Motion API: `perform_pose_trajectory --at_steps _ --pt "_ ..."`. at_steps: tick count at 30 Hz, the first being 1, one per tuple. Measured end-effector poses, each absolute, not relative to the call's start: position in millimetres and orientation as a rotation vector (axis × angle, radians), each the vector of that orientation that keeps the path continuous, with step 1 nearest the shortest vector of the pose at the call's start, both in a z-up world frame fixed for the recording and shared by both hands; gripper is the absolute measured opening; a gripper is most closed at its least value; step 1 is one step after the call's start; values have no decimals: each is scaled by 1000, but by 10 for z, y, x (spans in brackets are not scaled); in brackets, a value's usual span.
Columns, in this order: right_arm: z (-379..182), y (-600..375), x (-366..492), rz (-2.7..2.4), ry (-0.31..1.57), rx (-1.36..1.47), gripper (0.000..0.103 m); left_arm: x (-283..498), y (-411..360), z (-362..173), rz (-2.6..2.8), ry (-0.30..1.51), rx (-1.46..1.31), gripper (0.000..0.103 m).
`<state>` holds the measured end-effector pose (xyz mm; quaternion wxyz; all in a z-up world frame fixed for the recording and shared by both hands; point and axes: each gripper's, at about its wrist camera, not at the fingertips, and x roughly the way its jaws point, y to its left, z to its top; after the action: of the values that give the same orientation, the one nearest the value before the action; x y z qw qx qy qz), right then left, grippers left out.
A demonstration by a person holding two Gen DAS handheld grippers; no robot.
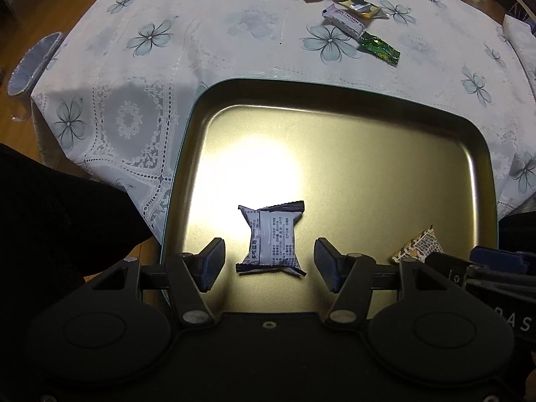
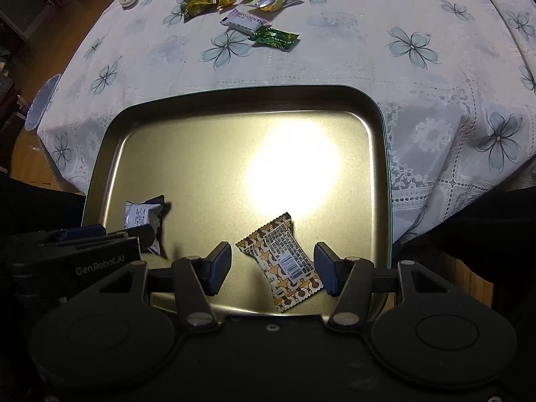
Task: Organize snacks
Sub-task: 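Move both tools back to the snack pile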
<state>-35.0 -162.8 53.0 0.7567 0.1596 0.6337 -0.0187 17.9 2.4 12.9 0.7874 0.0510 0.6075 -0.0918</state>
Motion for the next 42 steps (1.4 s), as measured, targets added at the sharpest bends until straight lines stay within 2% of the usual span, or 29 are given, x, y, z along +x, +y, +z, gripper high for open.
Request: perform_pose_trajectory --at_steps 6,18,32,42 --pt "606 -1672 -116 1 1400 335 57 421 -5 237 -232 1342 109 63" --pt "663 -1959 800 -37 1372 287 57 1233 -221 483 -240 1278 143 63" --pt "353 -2204 1946 -8 1386 244 57 2377 -416 356 -189 1288 110 63" --pt "58 -2046 2224 95 1370 137 57 2855 -405 171 -168 1304 36 63"
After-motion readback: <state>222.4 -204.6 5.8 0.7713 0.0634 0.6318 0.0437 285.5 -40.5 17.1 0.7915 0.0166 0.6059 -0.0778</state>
